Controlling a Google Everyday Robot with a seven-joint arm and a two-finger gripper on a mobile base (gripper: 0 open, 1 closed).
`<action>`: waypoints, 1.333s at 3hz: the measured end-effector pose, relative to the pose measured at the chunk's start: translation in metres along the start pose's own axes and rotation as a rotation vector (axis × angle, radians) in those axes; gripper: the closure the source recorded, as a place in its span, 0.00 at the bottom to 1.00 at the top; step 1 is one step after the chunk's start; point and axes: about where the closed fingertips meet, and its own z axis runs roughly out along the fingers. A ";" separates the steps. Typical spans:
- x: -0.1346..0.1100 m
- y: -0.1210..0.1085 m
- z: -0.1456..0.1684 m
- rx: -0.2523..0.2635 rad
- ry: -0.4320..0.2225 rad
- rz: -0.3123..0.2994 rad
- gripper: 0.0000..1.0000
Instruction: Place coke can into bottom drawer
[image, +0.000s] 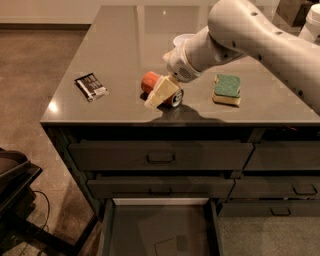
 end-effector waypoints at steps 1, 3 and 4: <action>0.008 -0.001 0.003 0.006 0.015 0.022 0.00; 0.022 0.000 0.008 0.004 0.024 0.062 0.19; 0.022 0.000 0.008 0.004 0.024 0.062 0.42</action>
Offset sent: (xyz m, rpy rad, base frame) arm 0.0020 -0.0242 -0.0342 0.0081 0.0758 -0.0934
